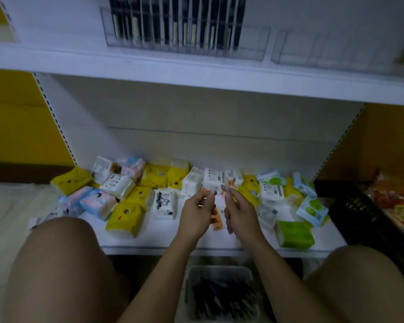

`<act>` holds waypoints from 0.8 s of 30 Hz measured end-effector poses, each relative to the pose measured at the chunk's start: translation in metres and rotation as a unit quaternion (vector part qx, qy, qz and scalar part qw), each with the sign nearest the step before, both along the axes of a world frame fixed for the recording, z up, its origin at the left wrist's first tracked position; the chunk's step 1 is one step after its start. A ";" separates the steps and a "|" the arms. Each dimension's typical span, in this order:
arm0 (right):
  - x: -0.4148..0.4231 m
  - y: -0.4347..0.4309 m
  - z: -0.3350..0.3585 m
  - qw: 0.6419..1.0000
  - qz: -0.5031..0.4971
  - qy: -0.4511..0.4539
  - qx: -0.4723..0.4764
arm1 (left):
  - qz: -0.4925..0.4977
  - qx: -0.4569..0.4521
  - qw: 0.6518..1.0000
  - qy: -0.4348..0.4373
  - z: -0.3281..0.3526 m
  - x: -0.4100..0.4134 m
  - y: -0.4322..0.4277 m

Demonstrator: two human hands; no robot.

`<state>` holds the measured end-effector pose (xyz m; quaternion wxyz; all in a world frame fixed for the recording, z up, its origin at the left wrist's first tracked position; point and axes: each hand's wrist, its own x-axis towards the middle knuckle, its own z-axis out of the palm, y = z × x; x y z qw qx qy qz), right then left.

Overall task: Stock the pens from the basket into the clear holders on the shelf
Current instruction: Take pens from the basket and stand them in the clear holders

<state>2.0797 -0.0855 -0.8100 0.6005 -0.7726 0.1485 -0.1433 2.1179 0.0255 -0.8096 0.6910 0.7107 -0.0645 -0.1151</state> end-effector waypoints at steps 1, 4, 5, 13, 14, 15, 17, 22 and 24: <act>0.002 0.000 0.009 1.000 -0.004 -0.015 0.001 | -0.001 -0.001 1.000 -0.017 0.010 0.004 0.001; 0.007 -0.002 0.038 0.999 -0.014 -0.047 -0.013 | -0.009 -0.011 0.997 -0.075 0.046 0.013 0.007; 0.009 -0.002 0.048 0.998 -0.018 -0.055 -0.025 | -0.013 -0.016 0.996 -0.087 0.058 0.016 0.009; 0.002 0.005 0.145 0.979 0.007 -0.206 0.005 | -0.039 -0.072 0.981 -0.174 0.157 0.015 0.012; 0.001 0.006 0.156 0.976 0.007 -0.217 0.003 | -0.039 -0.080 0.976 -0.198 0.167 0.014 0.013; 0.001 0.006 0.167 0.973 0.006 -0.231 -0.003 | -0.038 -0.083 0.970 -0.225 0.178 0.014 0.014; 0.000 0.004 0.189 0.965 0.006 -0.262 -0.011 | -0.038 -0.083 0.958 -0.272 0.199 0.013 0.017; 0.002 -0.005 0.239 0.949 0.020 -0.313 0.021 | -0.036 -0.069 0.941 -0.329 0.250 0.011 0.016; 0.006 -0.008 0.257 0.946 0.030 -0.319 0.049 | -0.036 -0.060 0.937 -0.342 0.267 0.015 0.012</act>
